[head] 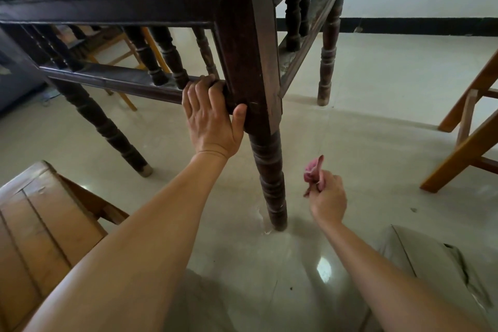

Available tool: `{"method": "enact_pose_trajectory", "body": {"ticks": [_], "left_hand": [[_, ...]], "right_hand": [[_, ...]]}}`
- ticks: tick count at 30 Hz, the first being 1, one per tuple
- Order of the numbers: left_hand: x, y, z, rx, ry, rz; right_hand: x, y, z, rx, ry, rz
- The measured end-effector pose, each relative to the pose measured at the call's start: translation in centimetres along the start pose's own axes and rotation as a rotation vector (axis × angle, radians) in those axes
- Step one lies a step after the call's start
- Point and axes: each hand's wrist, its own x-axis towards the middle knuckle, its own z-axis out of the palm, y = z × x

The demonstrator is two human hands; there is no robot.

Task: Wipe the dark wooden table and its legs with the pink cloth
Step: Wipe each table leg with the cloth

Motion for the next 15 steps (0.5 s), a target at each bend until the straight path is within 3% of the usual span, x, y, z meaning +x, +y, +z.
{"method": "enact_pose_trajectory", "body": {"ticks": [5, 10, 13, 15], "left_hand": [[-0.1, -0.1, 0.3, -0.003, 0.02, -0.002], [-0.1, -0.3, 0.5, -0.014, 0.053, 0.005], [-0.1, -0.3, 0.6, -0.008, 0.05, -0.001], [-0.1, -0.3, 0.7, -0.003, 0.043, 0.001]], "right_hand": [[-4.4, -2.4, 3.3, 0.223, -0.035, -0.123], [-6.4, 1.4, 2.6, 0.154, -0.228, -0.329], [-5.0, 2.2, 1.3, 0.196, -0.275, -0.234], [-4.0, 1.3, 0.1, 0.362, -0.299, -0.108]]}}
